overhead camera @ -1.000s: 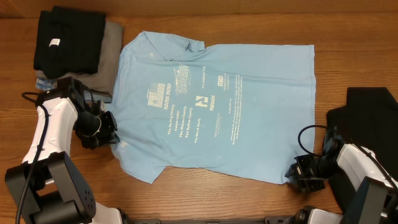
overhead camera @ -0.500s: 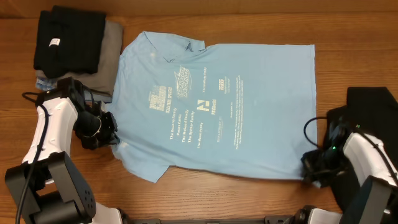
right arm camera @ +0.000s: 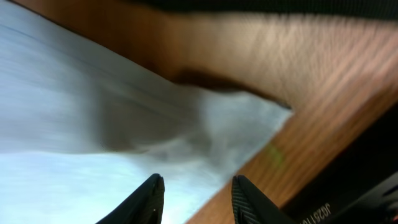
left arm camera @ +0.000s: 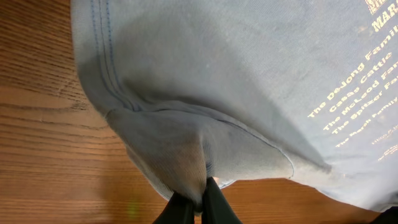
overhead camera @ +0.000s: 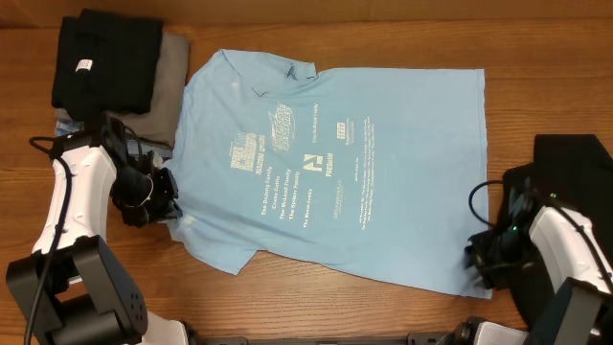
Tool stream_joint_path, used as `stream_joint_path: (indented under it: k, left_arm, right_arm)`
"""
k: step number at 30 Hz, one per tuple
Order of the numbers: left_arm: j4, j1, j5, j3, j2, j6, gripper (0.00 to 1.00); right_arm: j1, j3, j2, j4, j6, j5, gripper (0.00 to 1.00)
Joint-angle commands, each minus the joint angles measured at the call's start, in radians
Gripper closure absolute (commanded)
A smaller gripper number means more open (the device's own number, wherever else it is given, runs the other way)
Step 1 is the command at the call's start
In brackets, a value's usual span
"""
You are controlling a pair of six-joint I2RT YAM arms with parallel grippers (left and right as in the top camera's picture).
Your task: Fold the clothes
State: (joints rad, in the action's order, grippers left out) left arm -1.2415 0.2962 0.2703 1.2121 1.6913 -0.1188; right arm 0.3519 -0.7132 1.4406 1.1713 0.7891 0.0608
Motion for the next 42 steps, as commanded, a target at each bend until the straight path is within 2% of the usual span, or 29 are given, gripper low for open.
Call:
stream_joint_path:
  k: [1,11,14,15,16,17,22,23,25,33,34,36,42]
  left_arm:
    - [0.000,0.001,0.011,0.021,-0.005,0.038,0.93]
    - [0.016,0.001,0.011,0.021,-0.005,0.045,0.92]
    - [0.016,0.001,0.011,0.021,-0.005,0.045,0.92]
    - [0.016,0.001,0.011,0.021,-0.005,0.045,0.92]
    - [0.019,0.001,0.011,0.021,-0.005,0.045,0.92]
    - [0.019,0.001,0.011,0.021,-0.005,0.045,0.92]
    - [0.019,0.001,0.011,0.021,-0.005,0.045,0.92]
    - [0.022,0.001,0.011,0.021,-0.005,0.045,0.92]
    - [0.023,0.001,0.011,0.021,-0.005,0.045,0.92]
    - [0.023,0.001,0.011,0.021,-0.005,0.045,0.92]
    - [0.023,0.001,0.011,0.021,-0.005,0.045,0.92]
    - [0.023,0.001,0.011,0.021,-0.005,0.045,0.92]
    - [0.023,0.001,0.011,0.021,-0.005,0.045,0.92]
  right_arm:
    - [-0.003,0.065,-0.014,-0.011,0.053,0.034,0.61]
    - [-0.003,0.157,-0.014,-0.053,0.148,0.041,0.60]
    - [-0.003,0.166,-0.014,-0.052,0.149,0.026,0.55]
    - [-0.003,0.167,-0.014,-0.053,0.152,0.026,0.60]
    - [-0.003,0.167,-0.014,-0.060,0.155,0.026,0.70]
    - [-0.003,0.167,-0.014,-0.063,0.155,0.027,0.75]
    - [-0.003,0.167,-0.014,-0.067,0.155,0.026,0.84]
    - [-0.003,0.166,-0.014,-0.066,0.154,0.026,0.92]
    - [-0.003,0.159,-0.014,-0.063,0.150,0.026,0.96]
    - [-0.003,0.098,-0.014,-0.026,0.116,-0.004,0.96]
    - [-0.003,0.099,-0.014,-0.024,0.117,-0.004,0.94]
    - [-0.003,0.100,-0.014,-0.024,0.121,-0.003,0.76]
    - [-0.003,0.128,-0.014,-0.029,0.130,0.022,0.63]
